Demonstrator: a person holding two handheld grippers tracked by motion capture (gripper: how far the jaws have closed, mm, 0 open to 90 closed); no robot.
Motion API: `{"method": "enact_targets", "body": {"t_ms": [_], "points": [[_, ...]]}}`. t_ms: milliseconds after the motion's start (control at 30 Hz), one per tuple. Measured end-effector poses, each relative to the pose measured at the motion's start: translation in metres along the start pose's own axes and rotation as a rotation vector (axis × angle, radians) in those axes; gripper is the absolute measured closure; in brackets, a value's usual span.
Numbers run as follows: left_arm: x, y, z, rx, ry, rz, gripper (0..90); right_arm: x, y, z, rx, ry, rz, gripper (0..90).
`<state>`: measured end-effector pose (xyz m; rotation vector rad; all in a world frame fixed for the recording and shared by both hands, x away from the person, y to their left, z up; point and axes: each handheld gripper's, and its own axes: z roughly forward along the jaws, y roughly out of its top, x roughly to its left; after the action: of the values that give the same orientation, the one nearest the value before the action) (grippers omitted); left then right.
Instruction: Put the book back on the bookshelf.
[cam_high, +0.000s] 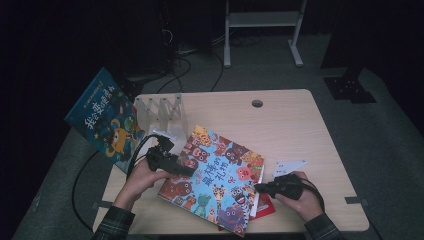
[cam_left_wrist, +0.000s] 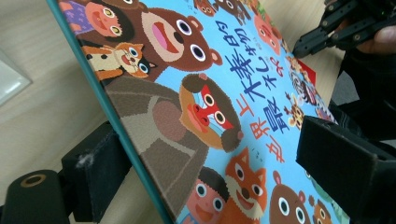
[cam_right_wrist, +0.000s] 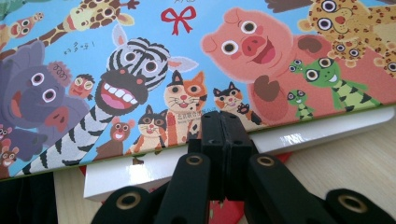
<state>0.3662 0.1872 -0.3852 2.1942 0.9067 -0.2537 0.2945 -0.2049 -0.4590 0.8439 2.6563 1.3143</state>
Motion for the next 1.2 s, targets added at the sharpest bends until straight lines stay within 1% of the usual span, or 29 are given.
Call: {"method": "enact_targets", "body": {"t_ms": [100,133,300,333,367,400,433,467,533,600,733,833,933,967,1067,1133,1167,1200], "points": [[0.000,0.002,-0.005,-0.022,-0.020,-0.016,11.9,0.001,0.001,0.002,0.000,0.002,-0.004,88.6],[-0.001,0.003,-0.007,-0.028,-0.024,-0.015,12.2,0.001,0.001,0.002,-0.002,0.002,-0.003,88.6],[-0.006,0.009,-0.012,-0.034,-0.023,-0.009,13.3,0.003,0.002,0.005,-0.004,0.001,0.001,88.7],[-0.007,0.010,-0.012,-0.041,-0.023,-0.005,15.5,0.003,0.003,0.006,-0.006,0.001,0.001,88.7],[-0.008,0.010,-0.013,-0.038,-0.035,-0.002,17.6,0.004,0.003,0.006,-0.007,-0.001,0.001,88.7],[-0.010,0.011,-0.014,-0.049,-0.046,0.008,19.8,0.004,0.003,0.007,-0.008,-0.003,-0.001,88.7],[-0.013,0.011,-0.015,-0.053,-0.049,0.007,21.8,0.005,0.003,0.007,-0.007,-0.006,0.002,88.7],[-0.014,0.012,-0.015,-0.056,-0.056,0.017,24.6,0.005,0.003,0.007,-0.008,-0.009,0.002,88.7],[-0.016,0.014,-0.017,-0.055,-0.048,0.019,30.4,0.006,0.003,0.007,-0.007,-0.013,-0.003,88.7],[-0.015,0.015,-0.019,-0.049,-0.053,0.008,35.3,0.006,0.003,0.008,-0.009,-0.016,-0.003,88.7],[-0.017,0.017,-0.021,-0.023,-0.030,0.002,39.3,0.007,0.004,0.008,-0.008,-0.022,-0.010,88.7],[-0.015,0.018,-0.023,-0.023,-0.025,-0.002,46.5,0.007,0.003,0.008,-0.010,-0.024,-0.013,88.7],[-0.014,0.019,-0.024,-0.022,-0.036,-0.005,48.9,0.008,0.003,0.008,-0.009,-0.027,-0.013,88.7],[-0.013,0.019,-0.024,-0.026,-0.044,-0.013,49.6,0.007,0.003,0.008,-0.010,-0.027,-0.015,88.7],[-0.012,0.021,-0.026,-0.034,-0.063,-0.013,52.1,0.008,0.003,0.008,-0.011,-0.028,-0.014,88.7],[-0.014,0.024,-0.028,-0.032,-0.049,-0.004,52.1,0.009,0.003,0.009,-0.012,-0.026,-0.012,88.7],[-0.014,0.026,-0.029,-0.031,-0.041,0.000,52.2,0.010,0.003,0.010,-0.001,-0.024,-0.015,88.7],[-0.015,0.028,-0.030,-0.025,-0.034,0.008,52.3,0.010,0.003,0.011,-0.007,-0.021,-0.018,88.7]]}}
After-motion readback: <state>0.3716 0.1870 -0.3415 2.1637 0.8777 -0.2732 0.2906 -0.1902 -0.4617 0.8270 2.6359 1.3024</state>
